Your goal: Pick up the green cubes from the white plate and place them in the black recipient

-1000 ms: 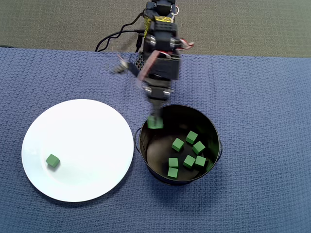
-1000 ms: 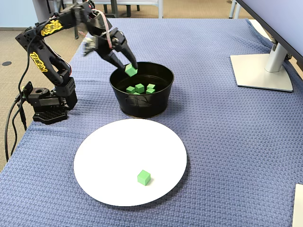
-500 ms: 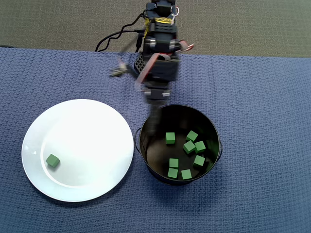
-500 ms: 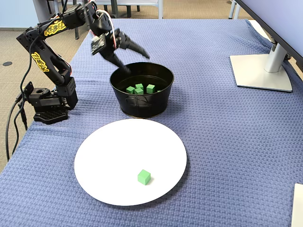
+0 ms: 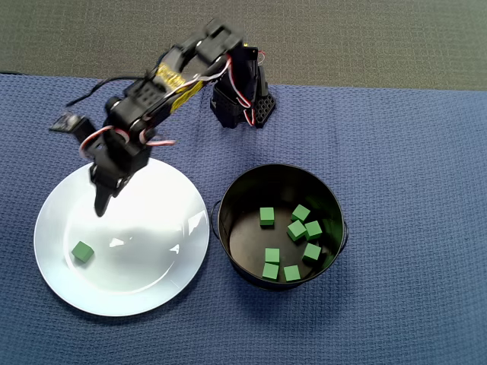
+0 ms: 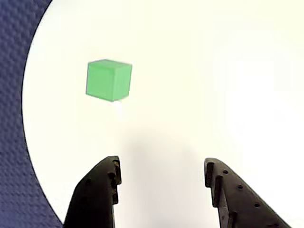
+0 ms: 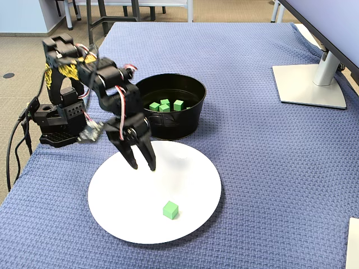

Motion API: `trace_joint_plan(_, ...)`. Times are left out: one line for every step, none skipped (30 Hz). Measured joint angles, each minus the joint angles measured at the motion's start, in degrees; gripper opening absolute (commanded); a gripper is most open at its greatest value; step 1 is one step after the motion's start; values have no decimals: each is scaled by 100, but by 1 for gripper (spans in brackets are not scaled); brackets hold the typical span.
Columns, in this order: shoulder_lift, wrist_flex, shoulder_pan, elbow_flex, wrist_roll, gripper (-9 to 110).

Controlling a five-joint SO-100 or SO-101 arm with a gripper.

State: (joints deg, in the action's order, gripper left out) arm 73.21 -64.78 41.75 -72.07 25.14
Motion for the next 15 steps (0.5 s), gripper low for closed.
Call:
trace_joint_plan(-167,-35,18,220,246,18)
trace_joint_plan(-299,-26,35,378,554,19)
trace_joint_plan(-387,9,53,492,914,20)
trace_joint_plan(-431,88,62,554,1292,21)
trace_joint_plan(-457,211,88,598,1687,22)
trace_joint_plan(-475,369,114,642,2083,24)
trace_joint_plan(-475,545,149,659,2496,25)
trace_joint_plan(-483,703,202,659,2953,25)
trace_joint_plan(-483,932,255,589,3472,25)
trace_joint_plan(-475,1248,316,439,4017,24)
trace_joint_plan(-475,1652,369,202,4588,24)
trace_joint_plan(-483,2109,413,-97,5133,24)
trace_joint_plan(-492,2602,466,-422,5599,23)
trace_joint_plan(-492,3067,483,-703,6003,23)
trace_joint_plan(-492,3472,483,-940,6302,23)
